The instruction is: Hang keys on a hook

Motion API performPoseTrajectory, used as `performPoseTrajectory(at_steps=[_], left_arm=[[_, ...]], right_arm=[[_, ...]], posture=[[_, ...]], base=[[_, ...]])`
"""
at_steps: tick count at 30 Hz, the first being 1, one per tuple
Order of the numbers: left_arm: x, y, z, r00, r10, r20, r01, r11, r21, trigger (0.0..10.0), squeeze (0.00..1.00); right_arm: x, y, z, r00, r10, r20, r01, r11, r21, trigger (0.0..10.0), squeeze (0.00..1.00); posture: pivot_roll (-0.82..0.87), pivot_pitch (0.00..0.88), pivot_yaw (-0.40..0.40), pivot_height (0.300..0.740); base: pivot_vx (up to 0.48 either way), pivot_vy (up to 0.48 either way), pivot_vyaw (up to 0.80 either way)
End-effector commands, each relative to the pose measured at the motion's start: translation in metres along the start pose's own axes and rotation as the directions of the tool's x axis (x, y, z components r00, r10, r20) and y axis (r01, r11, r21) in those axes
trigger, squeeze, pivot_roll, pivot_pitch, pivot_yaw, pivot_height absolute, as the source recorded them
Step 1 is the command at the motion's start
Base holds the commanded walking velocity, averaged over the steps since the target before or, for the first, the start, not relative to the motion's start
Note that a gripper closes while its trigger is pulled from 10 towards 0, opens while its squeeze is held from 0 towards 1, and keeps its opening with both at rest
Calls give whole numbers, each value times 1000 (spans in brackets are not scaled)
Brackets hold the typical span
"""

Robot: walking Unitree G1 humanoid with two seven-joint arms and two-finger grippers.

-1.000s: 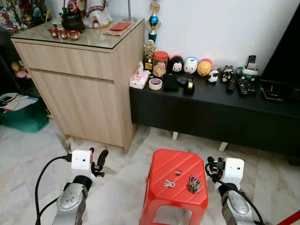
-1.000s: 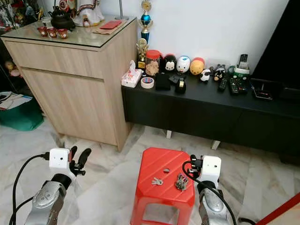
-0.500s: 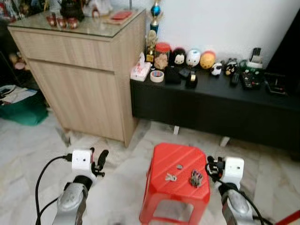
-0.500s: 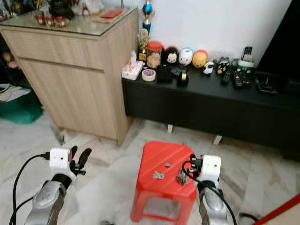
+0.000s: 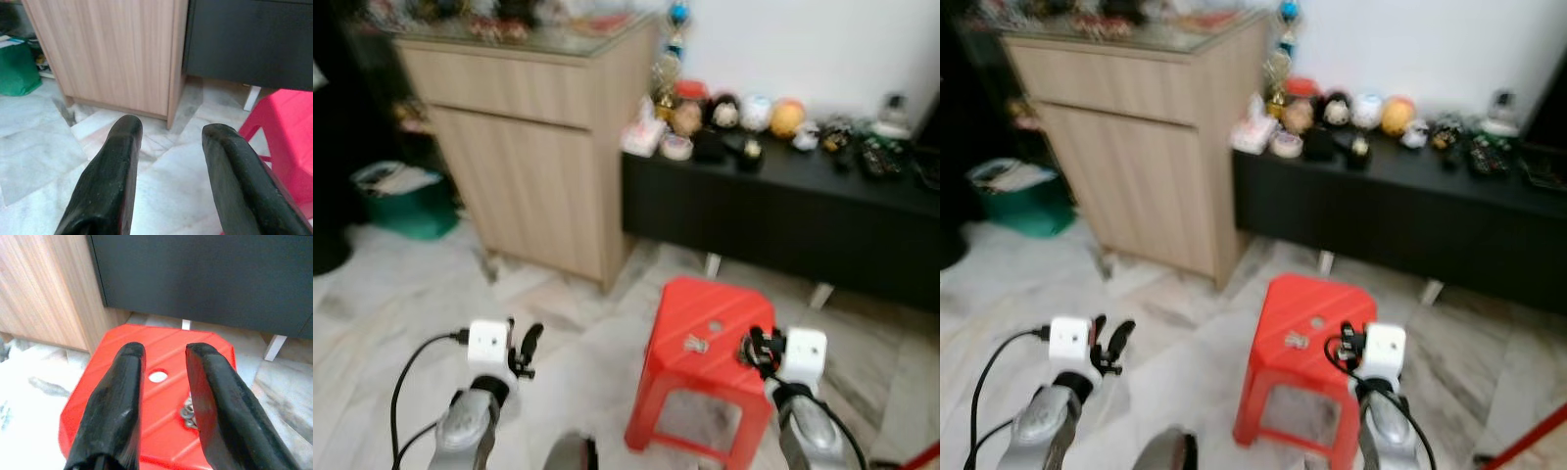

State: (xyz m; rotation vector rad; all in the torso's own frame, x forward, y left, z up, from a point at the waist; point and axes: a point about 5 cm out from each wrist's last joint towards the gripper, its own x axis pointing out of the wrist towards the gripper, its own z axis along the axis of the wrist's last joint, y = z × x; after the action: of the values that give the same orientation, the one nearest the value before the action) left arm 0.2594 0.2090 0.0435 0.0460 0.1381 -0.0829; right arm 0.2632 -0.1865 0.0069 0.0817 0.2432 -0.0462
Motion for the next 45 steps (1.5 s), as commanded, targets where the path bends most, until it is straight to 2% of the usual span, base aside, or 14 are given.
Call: performPoseTrajectory(at_steps=[1, 13, 22, 39, 45], left_arm=[[8, -4, 11, 999, -25, 36, 24, 999, 21, 10000, 0], [9, -9, 12, 998, -55, 27, 55, 998, 17, 10000, 0], [10, -10, 13, 998, -57, 29, 56, 998, 16, 10000, 0], [10, -10, 14, 998, -59, 33, 59, 998, 9, 10000, 0], [10, -10, 13, 998, -59, 32, 59, 998, 9, 10000, 0]], right_arm=[[0, -5, 0, 1000, -18, -1, 18, 1000, -2, 10000, 0], [0, -7, -1, 1000, -25, -6, 25, 1000, -6, 10000, 0], [-1, -6, -1, 1000, -3, -6, 3, 999, -34, 10000, 0], [-1, -9, -3, 999, -29, -16, 29, 999, -21, 10000, 0], [1, -11, -6, 997, -56, -47, 56, 998, -4, 10000, 0]], posture=[[72, 0, -30, 652], [72, 0, -38, 652], [72, 0, -39, 652], [73, 0, -39, 652], [75, 0, -40, 652]], base=[[0, 0, 0], [0, 0, 0], [251, 0, 148], [276, 0, 49], [287, 0, -167]])
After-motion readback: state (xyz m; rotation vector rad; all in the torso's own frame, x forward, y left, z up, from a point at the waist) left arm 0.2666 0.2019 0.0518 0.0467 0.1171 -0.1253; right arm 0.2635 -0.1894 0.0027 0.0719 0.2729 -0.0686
